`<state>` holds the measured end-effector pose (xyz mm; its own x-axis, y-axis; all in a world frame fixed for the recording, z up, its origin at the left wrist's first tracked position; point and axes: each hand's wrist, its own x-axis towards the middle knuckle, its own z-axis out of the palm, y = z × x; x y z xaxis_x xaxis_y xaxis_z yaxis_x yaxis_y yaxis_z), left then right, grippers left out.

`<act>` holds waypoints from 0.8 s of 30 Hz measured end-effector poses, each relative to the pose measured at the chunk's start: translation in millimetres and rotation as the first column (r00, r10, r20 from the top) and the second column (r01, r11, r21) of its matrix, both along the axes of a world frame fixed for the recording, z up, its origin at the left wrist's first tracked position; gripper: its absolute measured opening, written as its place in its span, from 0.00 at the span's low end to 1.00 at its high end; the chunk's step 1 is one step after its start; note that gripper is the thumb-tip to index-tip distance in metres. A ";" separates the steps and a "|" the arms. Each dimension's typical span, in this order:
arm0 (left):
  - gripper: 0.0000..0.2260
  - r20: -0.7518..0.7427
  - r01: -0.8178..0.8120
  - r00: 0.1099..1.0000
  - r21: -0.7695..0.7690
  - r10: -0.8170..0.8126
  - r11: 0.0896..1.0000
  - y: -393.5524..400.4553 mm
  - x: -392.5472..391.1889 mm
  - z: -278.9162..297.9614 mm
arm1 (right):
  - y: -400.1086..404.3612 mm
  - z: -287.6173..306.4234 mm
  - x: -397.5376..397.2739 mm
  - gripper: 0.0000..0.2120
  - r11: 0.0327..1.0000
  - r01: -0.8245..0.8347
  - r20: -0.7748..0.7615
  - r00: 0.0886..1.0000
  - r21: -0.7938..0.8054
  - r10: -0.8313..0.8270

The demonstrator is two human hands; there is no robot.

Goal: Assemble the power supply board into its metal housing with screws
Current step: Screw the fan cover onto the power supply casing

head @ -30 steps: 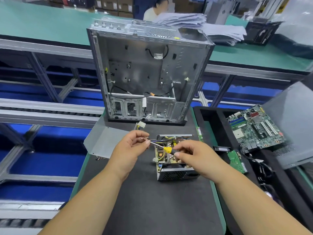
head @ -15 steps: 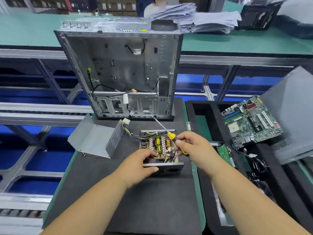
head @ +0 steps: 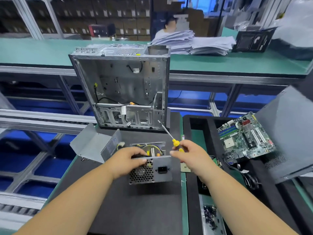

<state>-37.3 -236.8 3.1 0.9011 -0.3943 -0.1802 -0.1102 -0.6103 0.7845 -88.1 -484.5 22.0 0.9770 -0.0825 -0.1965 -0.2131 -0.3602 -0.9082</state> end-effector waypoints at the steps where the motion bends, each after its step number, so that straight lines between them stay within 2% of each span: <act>1: 0.06 -0.041 -0.003 0.999 -0.022 0.002 1.000 1.3 3.7 4.3 | 1.3 0.1 1.2 0.08 1.000 -0.010 0.004 1.000 -0.028 0.011; 3: 0.04 -0.108 -0.016 0.994 -0.052 0.010 0.999 2.4 11.0 8.5 | 4.4 -2.4 3.0 0.07 0.997 -0.016 0.009 1.000 -0.069 0.017; 7: 0.03 -0.137 -0.008 0.991 -0.022 0.005 1.000 0.9 33.8 11.8 | 15.0 -9.2 12.1 0.04 0.996 0.006 0.001 1.000 -0.090 -0.006; 11: 0.05 -0.206 0.058 0.977 0.009 -0.055 0.998 0.9 54.9 18.2 | 24.1 -11.5 24.0 0.05 0.982 0.086 0.011 0.996 -0.168 -0.086; 14: 0.09 -0.285 0.080 0.954 -0.041 -0.088 0.996 1.1 61.4 21.5 | 28.0 -11.1 30.6 0.09 0.969 0.135 0.004 0.991 -0.206 -0.137; 18: 0.11 -0.360 0.055 0.928 -0.122 -0.096 0.991 1.6 64.9 20.6 | 31.0 -12.1 34.3 0.07 0.958 0.163 -0.003 0.986 -0.237 -0.169; 24: 0.11 -0.392 0.062 0.910 -0.196 -0.136 0.979 1.1 66.1 19.4 | 33.7 -13.2 34.5 0.04 0.949 0.189 -0.004 0.980 -0.253 -0.197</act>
